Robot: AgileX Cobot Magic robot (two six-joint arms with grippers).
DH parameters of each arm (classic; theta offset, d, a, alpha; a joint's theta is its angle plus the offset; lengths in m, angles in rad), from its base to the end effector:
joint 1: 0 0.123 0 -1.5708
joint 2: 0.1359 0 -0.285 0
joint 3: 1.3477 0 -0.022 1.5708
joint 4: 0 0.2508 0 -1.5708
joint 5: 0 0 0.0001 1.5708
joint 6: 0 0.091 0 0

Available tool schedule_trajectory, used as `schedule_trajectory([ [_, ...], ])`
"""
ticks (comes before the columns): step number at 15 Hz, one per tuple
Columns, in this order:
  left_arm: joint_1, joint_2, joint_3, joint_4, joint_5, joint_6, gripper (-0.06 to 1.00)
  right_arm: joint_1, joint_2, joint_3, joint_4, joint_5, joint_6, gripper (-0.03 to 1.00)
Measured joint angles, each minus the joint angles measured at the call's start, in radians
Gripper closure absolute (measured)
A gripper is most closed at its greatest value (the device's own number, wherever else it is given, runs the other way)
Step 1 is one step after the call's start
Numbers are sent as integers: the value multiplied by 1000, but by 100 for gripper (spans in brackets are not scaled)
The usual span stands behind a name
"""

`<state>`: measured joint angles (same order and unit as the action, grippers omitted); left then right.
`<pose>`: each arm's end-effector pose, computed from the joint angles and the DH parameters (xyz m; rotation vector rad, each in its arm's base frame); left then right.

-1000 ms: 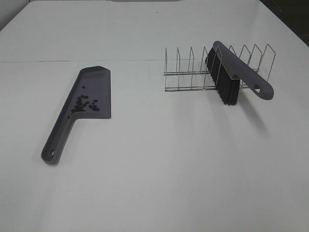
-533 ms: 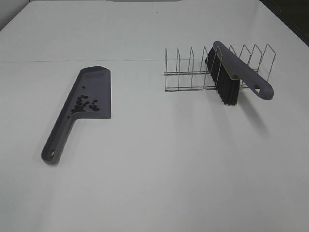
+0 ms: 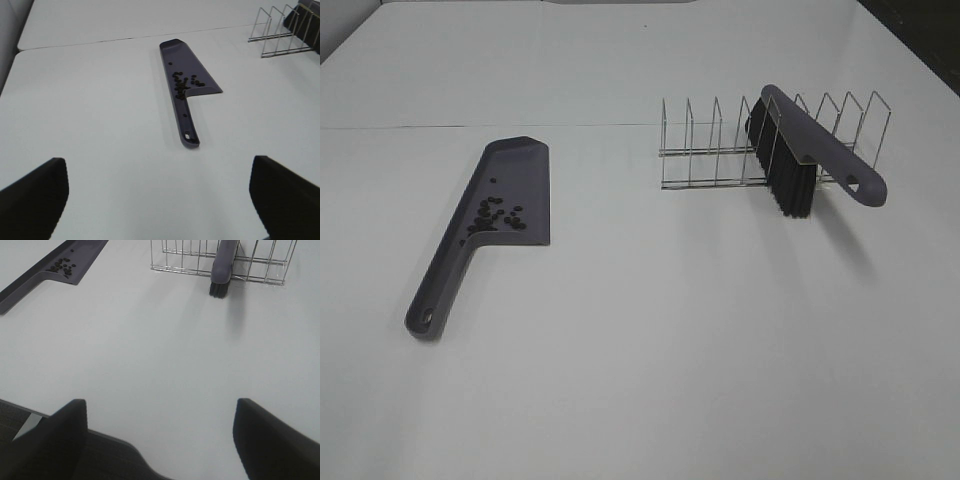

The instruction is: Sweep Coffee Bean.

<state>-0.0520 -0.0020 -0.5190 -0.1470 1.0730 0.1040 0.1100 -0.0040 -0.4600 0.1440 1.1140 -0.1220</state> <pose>-0.0090 -0.0113 0.2822 0.1678 2.0229 -0.1427 -0.0052 0.0112 0.2627 -0.2546 2.1136 0.1681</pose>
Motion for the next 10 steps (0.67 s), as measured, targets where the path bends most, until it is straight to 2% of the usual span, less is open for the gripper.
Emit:
schedule_trajectory([
  [2,68,0,0,0,0,1,4,0,0,0,0,0,0,21],
  [10,71,0,0,0,0,1,4,0,0,0,0,0,0,21],
])
